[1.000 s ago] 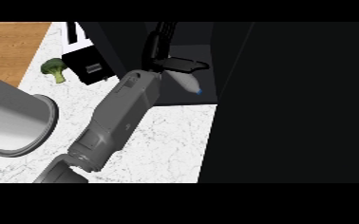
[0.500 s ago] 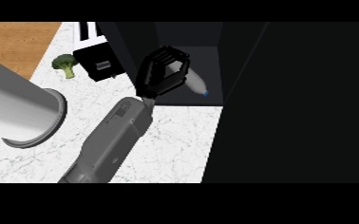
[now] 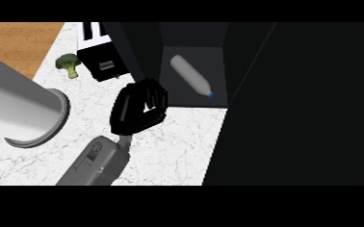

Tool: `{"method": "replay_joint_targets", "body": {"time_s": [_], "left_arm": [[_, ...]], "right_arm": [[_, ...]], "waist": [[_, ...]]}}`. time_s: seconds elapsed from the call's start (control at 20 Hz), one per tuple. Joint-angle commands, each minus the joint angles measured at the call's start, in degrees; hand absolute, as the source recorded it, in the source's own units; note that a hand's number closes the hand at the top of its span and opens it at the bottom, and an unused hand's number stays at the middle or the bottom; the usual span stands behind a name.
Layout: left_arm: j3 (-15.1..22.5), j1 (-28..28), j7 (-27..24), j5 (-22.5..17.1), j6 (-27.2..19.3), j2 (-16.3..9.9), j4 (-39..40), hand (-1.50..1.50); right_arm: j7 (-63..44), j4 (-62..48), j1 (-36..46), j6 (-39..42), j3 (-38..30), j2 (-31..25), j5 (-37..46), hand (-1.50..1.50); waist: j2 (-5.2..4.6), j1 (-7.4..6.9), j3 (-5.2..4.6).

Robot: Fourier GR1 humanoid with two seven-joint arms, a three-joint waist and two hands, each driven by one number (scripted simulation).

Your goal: Pick up the bottled water, place it into the cabinet and close the cabinet

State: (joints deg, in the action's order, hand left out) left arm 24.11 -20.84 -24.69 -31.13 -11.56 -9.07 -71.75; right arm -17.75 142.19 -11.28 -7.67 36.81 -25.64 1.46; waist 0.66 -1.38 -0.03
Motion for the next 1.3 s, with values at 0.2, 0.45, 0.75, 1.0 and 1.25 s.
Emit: {"method": "replay_joint_targets", "body": {"time_s": [0.2, 0.45, 0.75, 1.0, 1.25], "left_arm": [[-1.8, 14.5, 4.1, -0.4, 0.4, -8.6, -19.6, 1.50], [-4.6, 22.4, -0.1, -0.5, 3.9, -11.4, -21.9, 1.50], [-6.3, 28.5, -3.6, -1.9, 7.4, -12.3, -23.7, 1.50], [-12.0, 27.8, -1.2, -5.6, 11.1, -16.9, -23.9, 1.50], [-13.2, 31.3, 0.3, -7.8, 12.8, -18.4, -27.8, 1.50]], "right_arm": [[-12.4, 0.6, 10.3, -1.6, 8.5, 8.8, 3.9, 1.50], [-17.1, -0.3, 13.7, -2.2, 14.7, 13.5, 6.7, 1.50], [-25.1, -8.5, 25.5, -5.8, 22.8, 25.3, 11.1, 1.50], [-20.9, -16.9, 35.7, -7.4, 18.5, 25.1, 13.2, 1.50], [-21.1, -21.7, 40.1, -13.7, 15.9, 25.0, 14.7, 1.50]], "waist": [[-0.43, 0.45, -0.03], [-0.42, 0.91, -0.04], [-0.31, 0.52, -0.16], [-0.59, -0.22, -0.18], [-0.52, -0.93, -0.17]]}}
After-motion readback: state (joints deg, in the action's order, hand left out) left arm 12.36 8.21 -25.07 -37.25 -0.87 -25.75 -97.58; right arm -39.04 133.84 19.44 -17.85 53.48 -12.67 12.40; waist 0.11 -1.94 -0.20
